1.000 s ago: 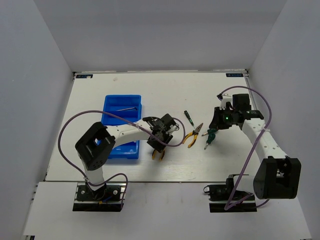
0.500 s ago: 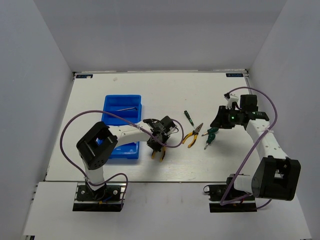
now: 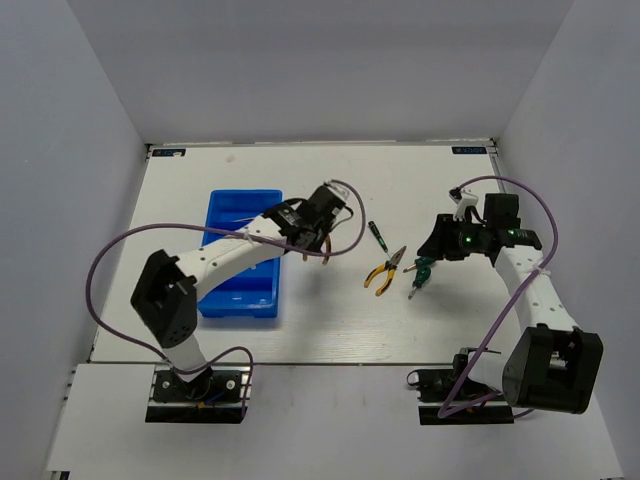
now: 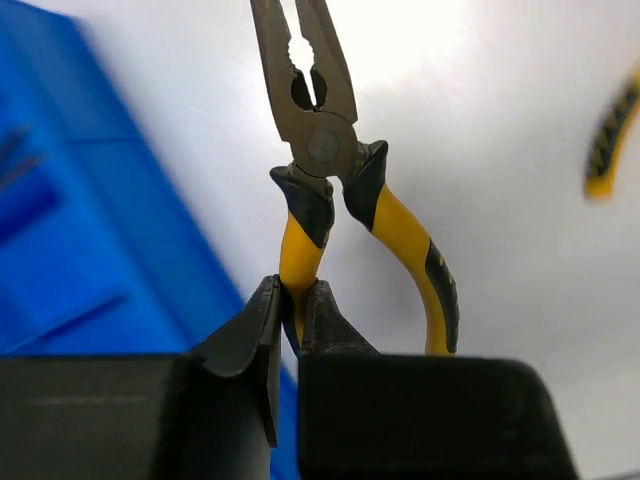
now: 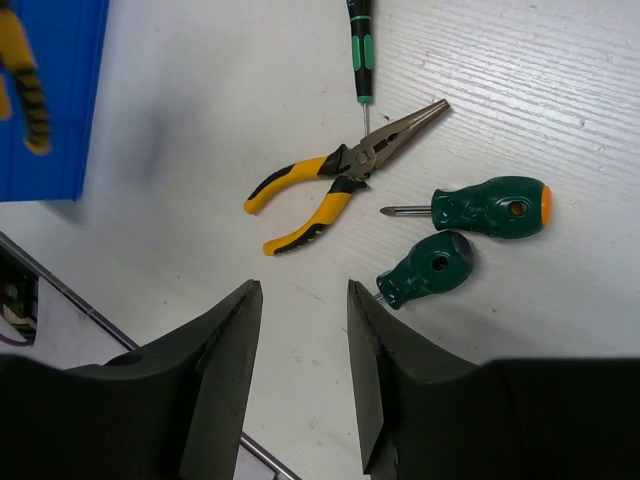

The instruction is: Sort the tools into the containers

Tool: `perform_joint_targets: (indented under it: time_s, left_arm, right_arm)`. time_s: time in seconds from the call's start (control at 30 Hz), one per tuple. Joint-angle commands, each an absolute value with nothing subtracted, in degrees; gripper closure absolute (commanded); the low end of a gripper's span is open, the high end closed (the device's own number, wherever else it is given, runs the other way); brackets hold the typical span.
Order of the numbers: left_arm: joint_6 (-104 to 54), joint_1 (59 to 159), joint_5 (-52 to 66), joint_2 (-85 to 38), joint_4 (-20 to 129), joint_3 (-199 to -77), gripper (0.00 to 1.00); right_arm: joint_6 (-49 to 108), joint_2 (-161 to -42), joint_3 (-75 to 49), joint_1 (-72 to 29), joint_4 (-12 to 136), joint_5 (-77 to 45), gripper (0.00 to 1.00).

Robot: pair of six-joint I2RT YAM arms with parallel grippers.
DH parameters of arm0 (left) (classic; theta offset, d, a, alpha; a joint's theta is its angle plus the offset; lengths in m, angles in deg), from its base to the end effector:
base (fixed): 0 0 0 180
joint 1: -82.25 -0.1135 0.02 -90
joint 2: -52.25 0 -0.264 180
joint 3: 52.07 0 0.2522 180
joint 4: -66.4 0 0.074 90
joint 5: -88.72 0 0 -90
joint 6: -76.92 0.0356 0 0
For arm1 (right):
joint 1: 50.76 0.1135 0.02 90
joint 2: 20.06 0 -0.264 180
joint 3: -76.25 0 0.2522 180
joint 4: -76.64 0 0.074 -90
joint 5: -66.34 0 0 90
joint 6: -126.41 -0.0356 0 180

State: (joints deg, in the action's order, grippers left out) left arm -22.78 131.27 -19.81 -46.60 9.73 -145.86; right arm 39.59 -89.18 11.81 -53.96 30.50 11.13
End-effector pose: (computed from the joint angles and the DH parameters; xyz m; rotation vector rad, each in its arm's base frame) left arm 0.2465 -0.2665 0.2572 0.7615 2.4439 0.0478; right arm 0.2432 0.0067 0.2596 -0.2611 2.3456 0.6872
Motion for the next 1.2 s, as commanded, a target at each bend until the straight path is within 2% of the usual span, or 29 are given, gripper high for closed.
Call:
perform_joint_targets:
  time_s: [0.0,0.17,0.3,0.47,0.53,0.63,0.77,1.17]
  left_arm:
    - [-27.91,128.58,-32.12,-40.49,9.93,-148.45,1.0]
    - [-46.0,122.88,-38.38,-39.17,5.79,-148.81,1.0]
    - [-55.59,115.22,-27.4,-33.02,17.98,-139.08,1.0]
    - [-69.85,111.26,-26.86,-25.2,30.56,-127.54,1.0]
    - [-75.38,110.46,-29.22,-23.0,31.2,-125.77,1.0]
    - [-77.33,108.62,-32.66,-21.15,35.22,-121.48,1.0]
    - [-77.95,105.02,-29.25,-18.24,52.34,-109.1,1.0]
    - [-78.74,97.99,-24.93,-25.18,61.87,-104.94,1.0]
  right_arm:
    - [40.19,-87.21,12.3,-54.71,32.29,12.56,0.54]
    - [39.84,-86.94,12.74,-54.8,32.47,13.69,0.54]
    - [39.66,-86.94,12.83,-54.89,32.65,15.01,0.54]
    - [39.66,-86.41,12.92,-55.07,32.56,15.19,0.54]
    - [39.75,-86.06,13.0,-55.24,32.56,15.28,0.54]
    - [39.84,-86.15,13.18,-55.51,32.56,15.98,0.54]
    - [39.84,-86.33,13.0,-55.68,32.21,16.42,0.54]
    - [39.93,-86.59,13.0,-56.56,32.03,17.91,0.54]
